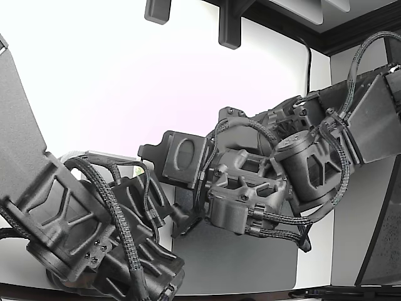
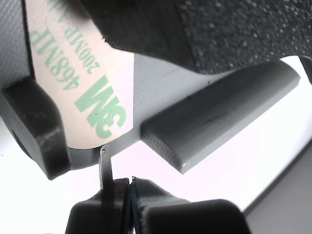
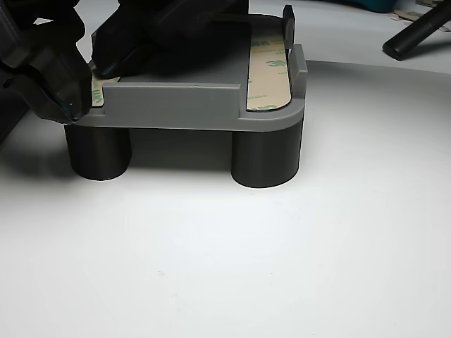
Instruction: Peel off protective film from adhesive tape.
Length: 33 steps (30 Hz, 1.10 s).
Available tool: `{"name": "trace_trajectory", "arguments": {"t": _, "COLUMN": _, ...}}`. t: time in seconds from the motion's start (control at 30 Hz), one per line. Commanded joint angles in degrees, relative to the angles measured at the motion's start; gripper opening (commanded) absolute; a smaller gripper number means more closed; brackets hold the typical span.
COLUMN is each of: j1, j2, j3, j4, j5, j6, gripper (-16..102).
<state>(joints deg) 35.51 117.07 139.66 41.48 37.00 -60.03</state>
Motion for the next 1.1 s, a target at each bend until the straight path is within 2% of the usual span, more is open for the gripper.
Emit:
{"name": "trace_trajectory", "arguments": {"t": 0.0, "j1": -0.44, "j2": 1.14, "j3": -1.23, "j4": -0.35, "j5": 0.26, "j6": -0.09, "gripper": -10}}
{"name": "trace_trajectory", "arguments": {"t": 1.07, "j1": -0.35, "j2": 0.35, "j3": -2.37, "j4": 0.26, "j5": 0.18, "j6": 0.00, "gripper": -10}}
